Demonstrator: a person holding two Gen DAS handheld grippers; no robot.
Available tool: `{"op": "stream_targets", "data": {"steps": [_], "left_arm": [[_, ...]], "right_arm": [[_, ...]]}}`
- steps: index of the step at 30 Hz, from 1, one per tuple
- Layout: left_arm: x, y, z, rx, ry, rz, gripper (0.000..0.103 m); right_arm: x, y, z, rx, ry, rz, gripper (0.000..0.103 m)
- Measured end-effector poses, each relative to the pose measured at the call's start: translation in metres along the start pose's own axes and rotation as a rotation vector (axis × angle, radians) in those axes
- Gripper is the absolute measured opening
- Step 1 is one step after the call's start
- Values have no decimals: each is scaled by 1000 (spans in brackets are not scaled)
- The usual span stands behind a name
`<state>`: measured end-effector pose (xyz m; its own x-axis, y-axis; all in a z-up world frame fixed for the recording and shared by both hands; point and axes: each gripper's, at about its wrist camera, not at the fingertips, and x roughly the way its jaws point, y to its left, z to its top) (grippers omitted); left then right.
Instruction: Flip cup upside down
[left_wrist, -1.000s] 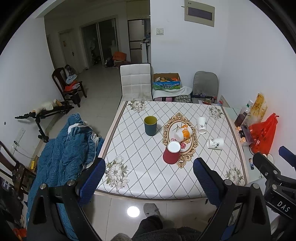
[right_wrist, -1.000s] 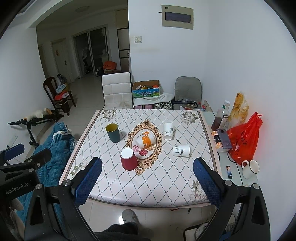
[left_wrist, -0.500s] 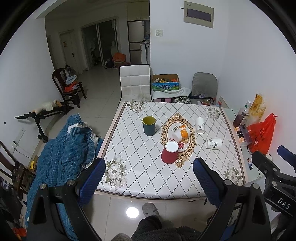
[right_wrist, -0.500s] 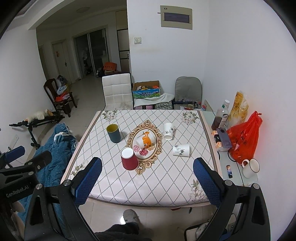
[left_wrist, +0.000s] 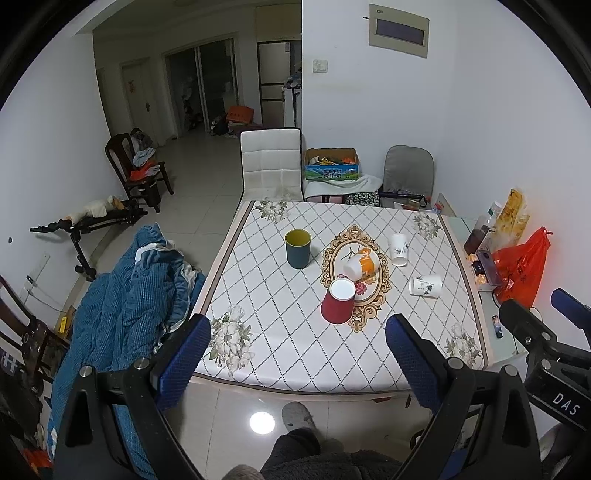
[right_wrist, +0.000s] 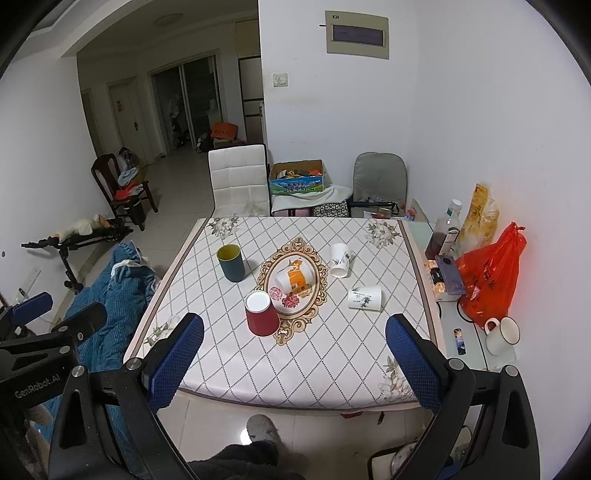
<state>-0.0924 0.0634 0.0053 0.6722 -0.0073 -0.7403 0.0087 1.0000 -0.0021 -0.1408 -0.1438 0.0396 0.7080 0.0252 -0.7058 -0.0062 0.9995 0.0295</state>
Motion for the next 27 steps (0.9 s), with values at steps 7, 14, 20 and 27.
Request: {"op": "stream_targets", "data": {"steps": [7,14,20,27], "left_arm": [[-1,-3,0,-23,-4,25,103],[0,-3,-1,-24,-5,26,103],[1,-3,-1,-26,-3,27,103],[2,-3,-1,-28,-5,30,103]], "right_arm": [[-1,0,-2,3,0,-4,101],[-2,-2,-4,8,-3,-8,101],[-2,-5,-5,15,1,-8,101],[-2,-5,-6,13,-1,-8,101]]}}
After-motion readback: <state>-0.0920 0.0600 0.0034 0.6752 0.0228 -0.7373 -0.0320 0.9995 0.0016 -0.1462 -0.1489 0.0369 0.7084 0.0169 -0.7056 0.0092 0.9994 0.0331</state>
